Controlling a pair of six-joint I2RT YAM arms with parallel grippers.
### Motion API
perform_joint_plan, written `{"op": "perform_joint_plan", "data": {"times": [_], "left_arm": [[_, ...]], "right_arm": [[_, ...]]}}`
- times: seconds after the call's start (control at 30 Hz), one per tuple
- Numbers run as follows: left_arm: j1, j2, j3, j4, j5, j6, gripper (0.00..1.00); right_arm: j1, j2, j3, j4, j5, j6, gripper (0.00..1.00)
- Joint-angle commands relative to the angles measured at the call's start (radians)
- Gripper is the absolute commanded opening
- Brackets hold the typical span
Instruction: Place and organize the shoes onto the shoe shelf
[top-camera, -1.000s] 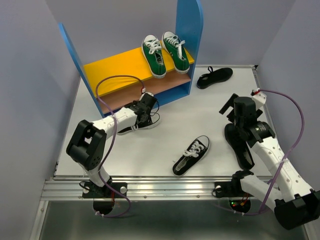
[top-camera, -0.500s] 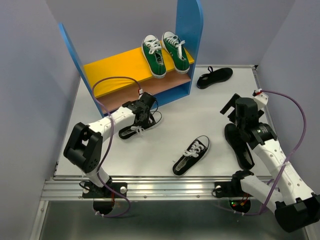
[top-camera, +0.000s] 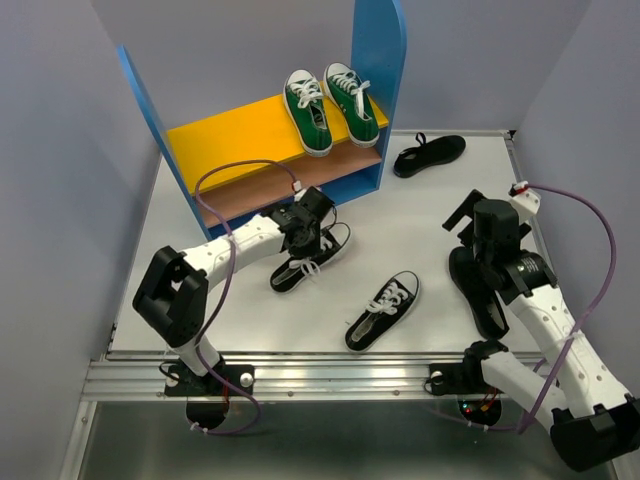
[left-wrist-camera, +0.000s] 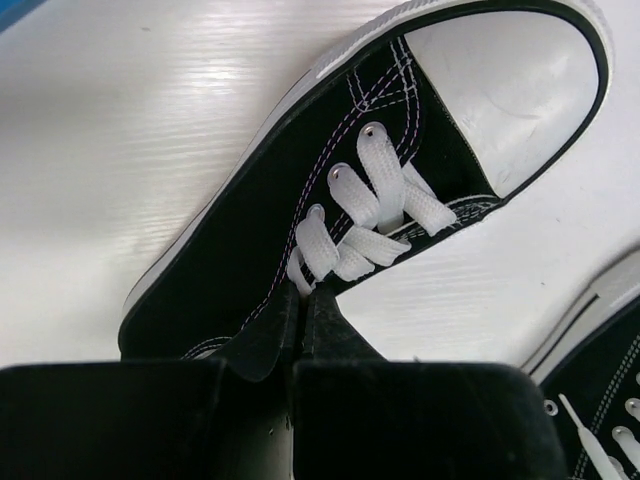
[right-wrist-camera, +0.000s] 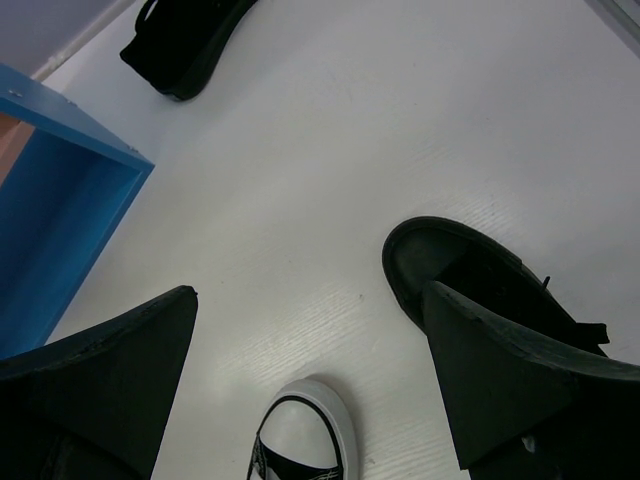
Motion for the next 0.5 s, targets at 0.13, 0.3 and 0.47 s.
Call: {"op": "perform_joint_plan", "data": {"times": [0.13, 0.3, 0.47], "left_arm": [[-0.121, 0.072, 0.133, 0.030, 0.006, 0.012, 0.61], [-0.146, 0.067, 0.168, -0.014, -0.024, 0.108, 0.77], [-0.147, 0.035, 0.168, -0.064, -0.093, 0.216, 0.78]], "right_arm": [[-0.002, -0.049, -0.009, 0.004, 0.053, -0.004, 1.00], [-0.002, -0.061, -0.012, 0.003, 0.051, -0.009, 1.00], [-0.002, -0.047, -0.017, 0.003, 0.047, 0.002, 1.00]]}}
